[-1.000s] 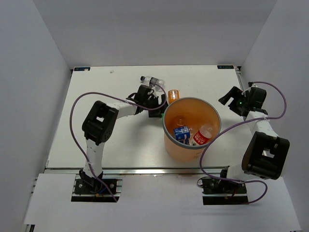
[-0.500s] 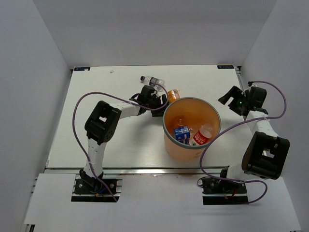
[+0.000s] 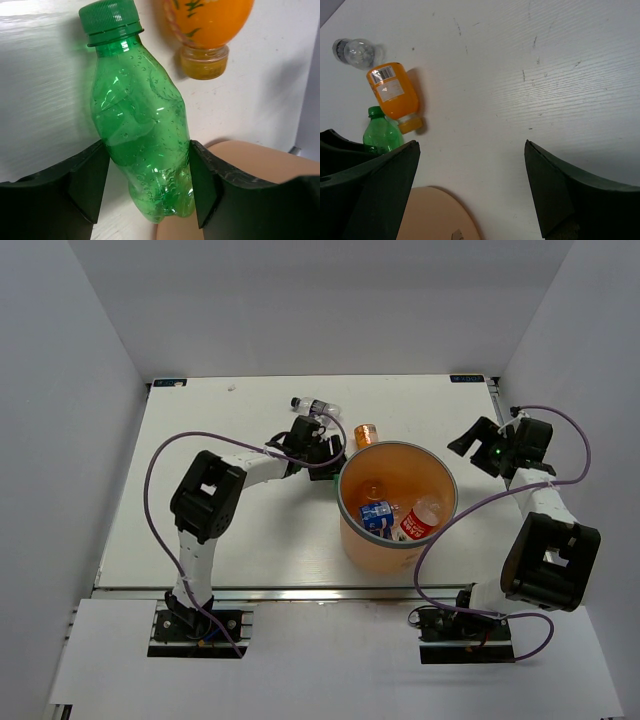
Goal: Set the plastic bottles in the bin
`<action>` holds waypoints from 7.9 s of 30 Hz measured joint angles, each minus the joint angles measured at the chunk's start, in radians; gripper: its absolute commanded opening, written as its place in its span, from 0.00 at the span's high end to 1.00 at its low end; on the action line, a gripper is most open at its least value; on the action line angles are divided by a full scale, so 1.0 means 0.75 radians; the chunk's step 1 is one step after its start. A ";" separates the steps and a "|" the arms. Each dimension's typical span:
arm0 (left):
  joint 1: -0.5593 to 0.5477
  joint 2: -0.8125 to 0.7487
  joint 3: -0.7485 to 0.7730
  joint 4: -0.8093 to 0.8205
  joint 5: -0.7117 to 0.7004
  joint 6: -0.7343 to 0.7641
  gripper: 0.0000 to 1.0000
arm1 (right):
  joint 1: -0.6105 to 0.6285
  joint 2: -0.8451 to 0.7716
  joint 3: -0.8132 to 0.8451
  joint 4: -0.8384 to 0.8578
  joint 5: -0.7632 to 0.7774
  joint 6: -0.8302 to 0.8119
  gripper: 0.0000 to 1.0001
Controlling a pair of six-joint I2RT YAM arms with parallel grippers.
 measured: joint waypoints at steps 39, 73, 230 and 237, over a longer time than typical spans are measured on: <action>-0.659 -0.670 0.302 -0.399 -0.433 0.409 0.55 | 0.020 -0.076 0.214 -0.096 -0.084 -0.215 0.11; 0.259 -1.051 -0.228 -0.402 -0.699 0.243 0.02 | 0.370 0.728 0.800 -0.176 -0.057 -0.552 0.11; 0.566 -0.761 -0.519 -0.084 -0.230 0.074 0.02 | 0.484 0.706 0.576 -0.515 0.113 -0.976 0.11; 0.566 -0.761 -0.533 -0.084 -0.236 0.090 0.02 | 0.494 0.597 0.482 -0.480 0.116 -0.829 0.11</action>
